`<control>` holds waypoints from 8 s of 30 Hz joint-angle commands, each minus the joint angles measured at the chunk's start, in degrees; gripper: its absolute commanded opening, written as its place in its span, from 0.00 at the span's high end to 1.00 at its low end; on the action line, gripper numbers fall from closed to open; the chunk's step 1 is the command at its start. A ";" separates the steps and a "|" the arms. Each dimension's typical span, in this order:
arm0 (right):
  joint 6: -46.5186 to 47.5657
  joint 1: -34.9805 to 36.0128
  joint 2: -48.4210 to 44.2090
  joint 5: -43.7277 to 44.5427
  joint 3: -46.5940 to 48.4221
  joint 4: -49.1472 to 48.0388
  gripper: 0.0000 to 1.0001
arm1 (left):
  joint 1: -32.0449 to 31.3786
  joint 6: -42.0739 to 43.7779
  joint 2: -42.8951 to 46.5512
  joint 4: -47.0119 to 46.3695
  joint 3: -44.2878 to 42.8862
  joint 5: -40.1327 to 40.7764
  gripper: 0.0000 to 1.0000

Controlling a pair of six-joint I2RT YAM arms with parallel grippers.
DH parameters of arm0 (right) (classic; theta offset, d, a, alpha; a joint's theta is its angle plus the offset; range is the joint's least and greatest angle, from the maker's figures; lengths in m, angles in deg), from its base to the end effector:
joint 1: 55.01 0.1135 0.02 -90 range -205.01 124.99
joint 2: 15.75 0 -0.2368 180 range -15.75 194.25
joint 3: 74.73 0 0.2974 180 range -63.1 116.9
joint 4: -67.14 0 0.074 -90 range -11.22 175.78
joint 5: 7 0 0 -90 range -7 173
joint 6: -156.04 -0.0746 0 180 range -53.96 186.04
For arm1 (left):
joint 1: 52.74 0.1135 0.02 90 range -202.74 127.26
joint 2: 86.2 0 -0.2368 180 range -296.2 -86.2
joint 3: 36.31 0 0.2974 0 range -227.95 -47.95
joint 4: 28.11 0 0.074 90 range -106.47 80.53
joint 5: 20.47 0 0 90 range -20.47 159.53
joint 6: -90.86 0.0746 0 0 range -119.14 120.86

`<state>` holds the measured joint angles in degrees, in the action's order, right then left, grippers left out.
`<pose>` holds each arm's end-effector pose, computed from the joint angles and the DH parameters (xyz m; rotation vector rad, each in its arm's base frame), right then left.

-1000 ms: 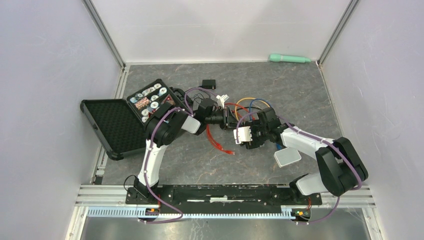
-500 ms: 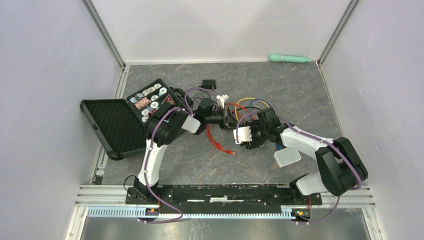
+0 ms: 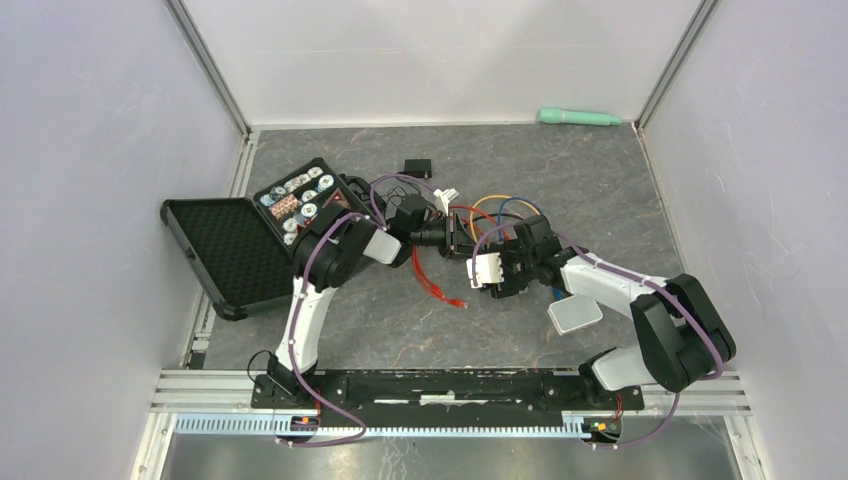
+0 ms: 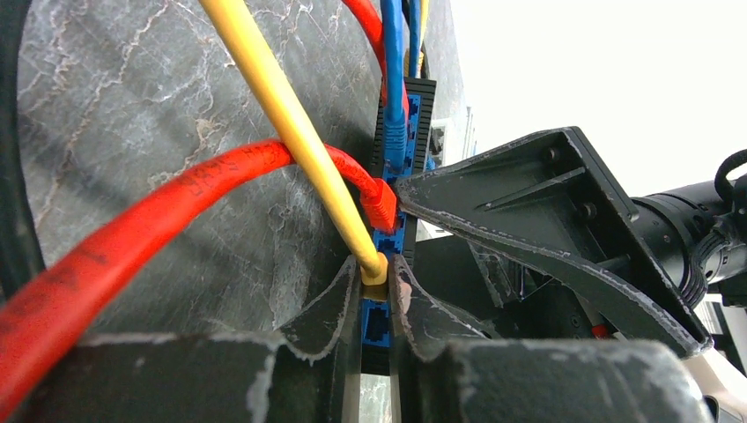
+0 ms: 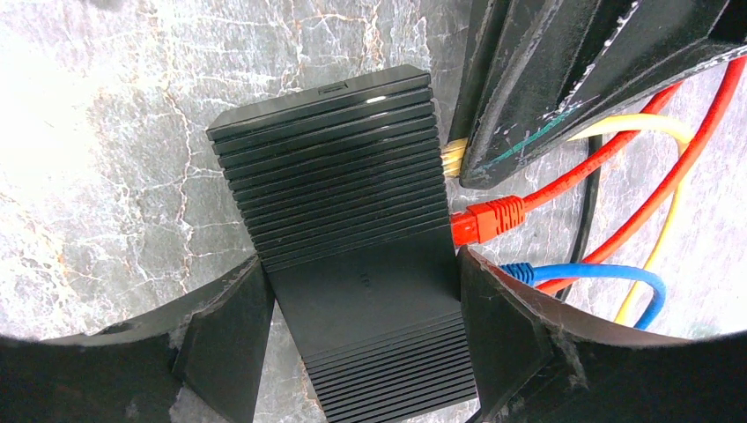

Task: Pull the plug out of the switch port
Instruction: Pull the connector from the switch port, then place the connector at the center of the board, then move the switch port to the center of the board.

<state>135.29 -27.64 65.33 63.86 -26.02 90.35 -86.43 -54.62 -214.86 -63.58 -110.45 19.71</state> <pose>0.2695 0.1671 0.0690 -1.9260 1.5431 0.1153 0.3478 -0.3004 0.0164 0.2911 2.2364 -1.7792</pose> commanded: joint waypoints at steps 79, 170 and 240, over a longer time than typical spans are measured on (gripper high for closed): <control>-8.77 -4.00 6.85 -4.26 4.80 9.24 0.90 | 14.78 56.72 24.69 90.86 -32.12 -10.36 0.98; 18.38 -0.05 1.30 4.08 3.61 16.45 0.86 | 11.81 45.07 14.51 75.99 -38.24 10.88 0.01; -36.93 0.27 -10.17 -13.09 -2.27 -8.42 0.07 | -1.82 46.58 31.99 58.76 -2.22 27.52 0.00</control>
<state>96.23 -27.05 56.74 53.70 -29.47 80.60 -88.22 -13.59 -185.24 -7.65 -112.33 45.32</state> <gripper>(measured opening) 0.882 0.993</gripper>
